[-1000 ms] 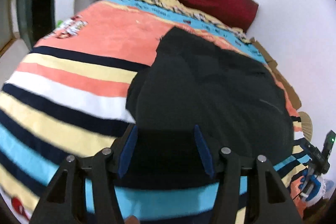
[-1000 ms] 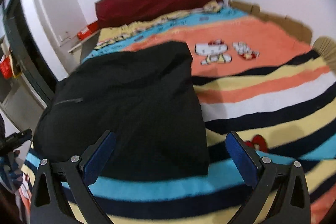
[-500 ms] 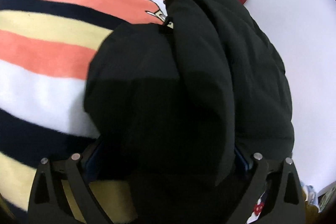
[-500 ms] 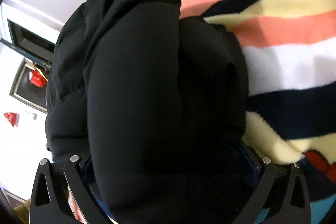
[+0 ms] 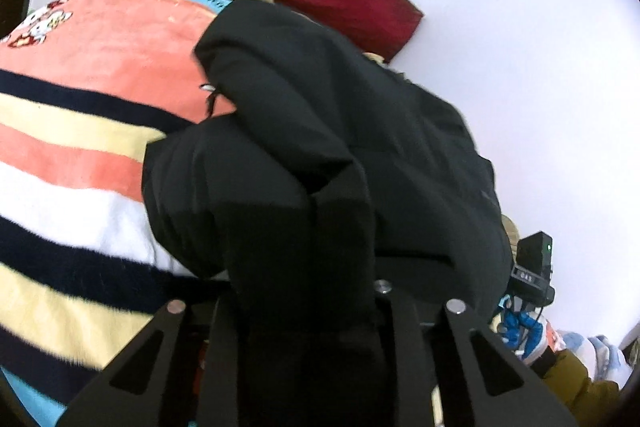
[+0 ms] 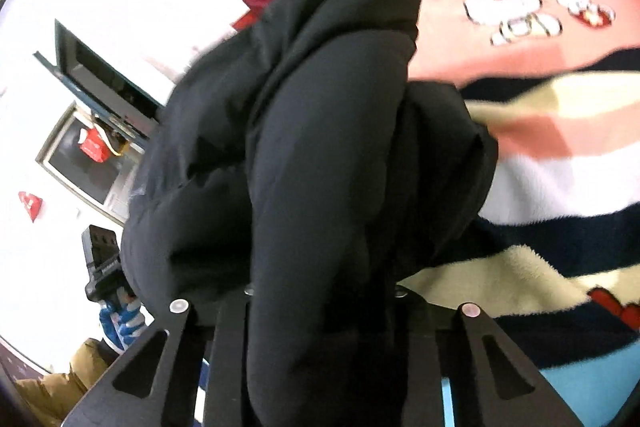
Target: Fold large clothes
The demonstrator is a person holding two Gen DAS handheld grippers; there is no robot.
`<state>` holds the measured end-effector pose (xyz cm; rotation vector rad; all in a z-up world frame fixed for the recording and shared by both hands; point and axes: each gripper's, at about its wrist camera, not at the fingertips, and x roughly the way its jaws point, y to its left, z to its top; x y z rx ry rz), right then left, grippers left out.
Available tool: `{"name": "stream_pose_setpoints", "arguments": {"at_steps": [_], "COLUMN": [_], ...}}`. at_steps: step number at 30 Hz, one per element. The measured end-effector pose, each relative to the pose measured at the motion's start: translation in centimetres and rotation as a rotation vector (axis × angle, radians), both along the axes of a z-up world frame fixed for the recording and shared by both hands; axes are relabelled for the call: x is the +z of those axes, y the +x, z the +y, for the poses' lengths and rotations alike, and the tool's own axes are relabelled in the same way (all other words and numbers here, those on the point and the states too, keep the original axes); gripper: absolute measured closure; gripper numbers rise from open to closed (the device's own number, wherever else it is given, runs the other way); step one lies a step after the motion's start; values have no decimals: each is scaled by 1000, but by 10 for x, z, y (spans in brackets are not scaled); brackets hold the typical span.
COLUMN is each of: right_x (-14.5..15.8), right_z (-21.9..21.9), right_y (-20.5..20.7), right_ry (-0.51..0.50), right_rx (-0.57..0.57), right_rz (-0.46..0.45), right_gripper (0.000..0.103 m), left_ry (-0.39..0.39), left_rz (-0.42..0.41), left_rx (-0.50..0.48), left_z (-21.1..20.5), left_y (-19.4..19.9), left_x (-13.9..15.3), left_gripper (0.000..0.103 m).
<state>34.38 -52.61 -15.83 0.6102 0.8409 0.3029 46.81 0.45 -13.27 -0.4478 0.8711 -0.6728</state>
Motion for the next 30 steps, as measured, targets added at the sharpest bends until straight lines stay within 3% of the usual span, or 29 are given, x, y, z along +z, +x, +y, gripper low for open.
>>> {"name": "stream_pose_setpoints", "arguments": {"at_steps": [7,9,12,14,17,19,26,30], "right_x": [40,31,2,-17,-23,-15,31,53], "right_z": [7,7,2,-2,-12,-14,-17,0], "right_y": [-45,-56,-60,-60,-68,-80,-121,-151], "right_ry": [17,39,27,26,8,-34,-184,-236], "right_rx": [12,1,-34,-65,-129,-169,-290,-294], "right_rz": [-76,-59,8,49,63,62,16,12], "right_gripper": [81,81,78,73,45,34,24,19], "left_ry": [-26,-27,66,68,30,34,153,221], "left_rz": [-31,-2,28,58,91,92,15,-10], "left_rx": [-3,-3,-12,-5,15,36,179,247], "left_z": [11,16,15,21,36,47,79,82], "left_y": [-45,-50,-51,-49,-52,-53,-87,-116], "left_x": [20,9,-11,-20,-21,-17,16,40], "left_gripper": [84,84,79,72,66,61,55,55]}}
